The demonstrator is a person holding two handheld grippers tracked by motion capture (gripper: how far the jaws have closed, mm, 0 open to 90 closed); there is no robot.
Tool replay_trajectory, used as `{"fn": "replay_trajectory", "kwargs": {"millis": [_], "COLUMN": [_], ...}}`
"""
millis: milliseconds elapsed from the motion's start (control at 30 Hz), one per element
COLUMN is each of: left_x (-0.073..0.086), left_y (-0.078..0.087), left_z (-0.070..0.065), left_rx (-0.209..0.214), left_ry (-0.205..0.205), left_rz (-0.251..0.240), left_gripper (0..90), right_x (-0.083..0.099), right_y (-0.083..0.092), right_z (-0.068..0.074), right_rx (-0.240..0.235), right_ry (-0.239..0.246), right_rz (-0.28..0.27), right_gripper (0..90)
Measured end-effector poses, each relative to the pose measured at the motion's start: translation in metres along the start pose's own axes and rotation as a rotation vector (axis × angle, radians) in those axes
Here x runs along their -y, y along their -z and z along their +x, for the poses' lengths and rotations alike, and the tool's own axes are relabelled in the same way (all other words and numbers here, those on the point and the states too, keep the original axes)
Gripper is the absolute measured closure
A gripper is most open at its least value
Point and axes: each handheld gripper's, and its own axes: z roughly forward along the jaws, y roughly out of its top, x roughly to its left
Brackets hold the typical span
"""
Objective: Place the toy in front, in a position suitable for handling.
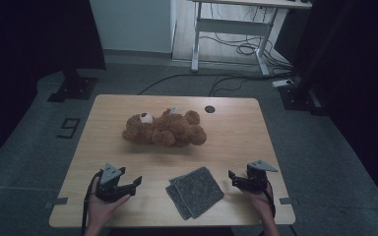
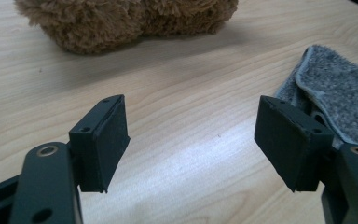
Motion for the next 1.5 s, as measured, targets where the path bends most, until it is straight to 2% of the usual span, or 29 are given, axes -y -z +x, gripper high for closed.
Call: {"fn": "replay_trajectory", "kwargs": {"millis": [267,367,567,833,900,1000,1100,1133,1233,1400,1500], "left_x": [-0.013,-0.023,-0.043,-0.057,-0.061,-0.067,-0.074,-0.075,-0.078,-0.083,-0.084], "left_y": [-0.020,-0.028,-0.040,-0.055,-0.059,-0.066,-0.074,-0.077,-0.086,-0.099,-0.103], "left_z": [-0.005,-0.006,-0.008,-0.009,-0.007,-0.005,-0.003,-0.003,-0.004,-0.006,-0.007], "left_rx": [0.016,0.022,0.002,0.005,-0.006,-0.029,-0.009,-0.009,-0.007,-0.005,-0.006], "left_ry": [-0.030,-0.047,-0.088,-0.100,-0.106,-0.134,-0.130,-0.141,-0.153,-0.154,-0.153], "left_rz": [0.009,0.006,0.007,0.015,0.030,0.028,0.016,0.016,0.014,-0.005,0.003], "left_gripper": [25.5,25.3,25.4,25.0,24.4,22.9,22.2,21.9,21.1,18.4,16.5], "right_x": [-0.017,-0.023,-0.035,-0.051,-0.055,-0.061,-0.069,-0.072,-0.078,-0.085,-0.087], "right_y": [-0.007,-0.011,-0.019,-0.026,-0.029,-0.035,-0.043,-0.046,-0.055,-0.065,-0.068], "right_z": [0.009,0.014,0.023,0.028,0.030,0.034,0.038,0.040,0.046,0.056,0.058], "right_rx": [-0.024,-0.039,-0.082,-0.135,-0.140,-0.135,-0.173,-0.182,-0.192,-0.214,-0.224], "right_ry": [0.024,0.037,0.061,0.061,0.062,0.085,0.077,0.083,0.117,0.132,0.130], "right_rz": [-0.025,-0.024,-0.039,-0.049,-0.061,-0.065,-0.073,-0.071,-0.055,-0.039,-0.045], "right_gripper": [13.9,13.9,13.9,14.8,15.3,15.7,15.9,15.8,15.4,14.7,14.7]}}
